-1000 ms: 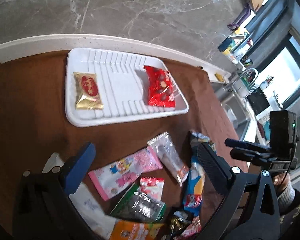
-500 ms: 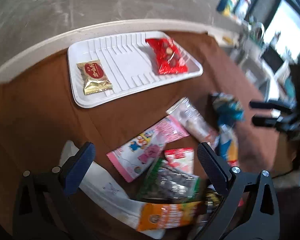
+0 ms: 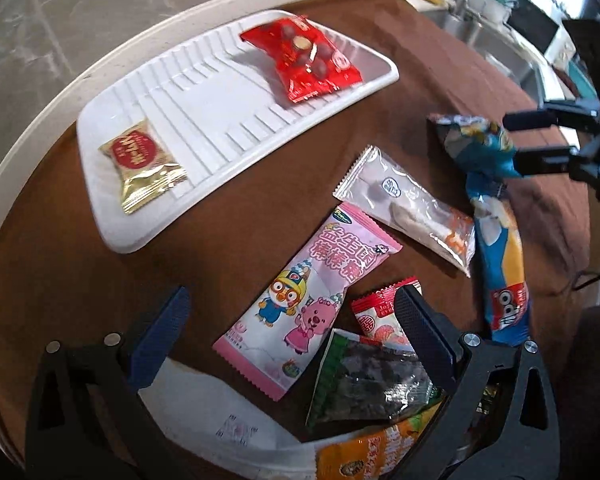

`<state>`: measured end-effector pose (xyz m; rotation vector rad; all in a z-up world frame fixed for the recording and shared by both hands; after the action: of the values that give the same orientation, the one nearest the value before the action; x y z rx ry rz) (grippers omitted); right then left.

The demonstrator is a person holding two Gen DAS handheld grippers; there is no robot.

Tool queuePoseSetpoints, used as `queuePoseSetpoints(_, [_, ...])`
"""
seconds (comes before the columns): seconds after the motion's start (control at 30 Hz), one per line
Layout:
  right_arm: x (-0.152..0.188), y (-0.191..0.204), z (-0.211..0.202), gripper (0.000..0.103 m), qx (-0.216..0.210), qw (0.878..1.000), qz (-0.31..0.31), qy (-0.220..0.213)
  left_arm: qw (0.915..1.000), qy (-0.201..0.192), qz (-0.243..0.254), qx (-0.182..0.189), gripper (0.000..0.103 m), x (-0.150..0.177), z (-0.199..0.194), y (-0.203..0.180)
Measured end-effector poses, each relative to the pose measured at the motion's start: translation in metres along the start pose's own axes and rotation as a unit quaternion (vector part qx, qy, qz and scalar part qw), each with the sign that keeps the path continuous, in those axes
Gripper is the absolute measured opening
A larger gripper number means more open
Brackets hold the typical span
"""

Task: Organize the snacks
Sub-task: 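Move both grippers back over the pile toward the pink candy and panda bag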

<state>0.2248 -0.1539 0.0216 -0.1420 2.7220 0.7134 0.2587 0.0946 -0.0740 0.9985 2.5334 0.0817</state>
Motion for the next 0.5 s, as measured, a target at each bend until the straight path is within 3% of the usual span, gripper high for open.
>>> queuePoseSetpoints(0.27, [-0.003, -0.006, 0.009, 0.078, 0.001, 1.000, 0.001, 0.009, 0.9990, 0.043, 0.002, 0.011, 0.102, -0.003, 0.032, -0.003])
queuePoseSetpoints(0.5, [-0.007, -0.006, 0.014, 0.078, -0.006, 1.000, 0.003, 0.009, 0.9993, 0.031, 0.022, 0.000, 0.103, -0.007, 0.036, 0.000])
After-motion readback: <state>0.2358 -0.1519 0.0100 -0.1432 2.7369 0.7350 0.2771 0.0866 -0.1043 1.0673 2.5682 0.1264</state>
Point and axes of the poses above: each gripper's, at about its wrist camera, not at the fingertips, and z roughly the way its jaws point, y to its left, x to its underside, the point moved 1 cm from there along z, roughly the way its jaws point, and after that the axes turned 14 degrees about -x, right-handed, at the moved point
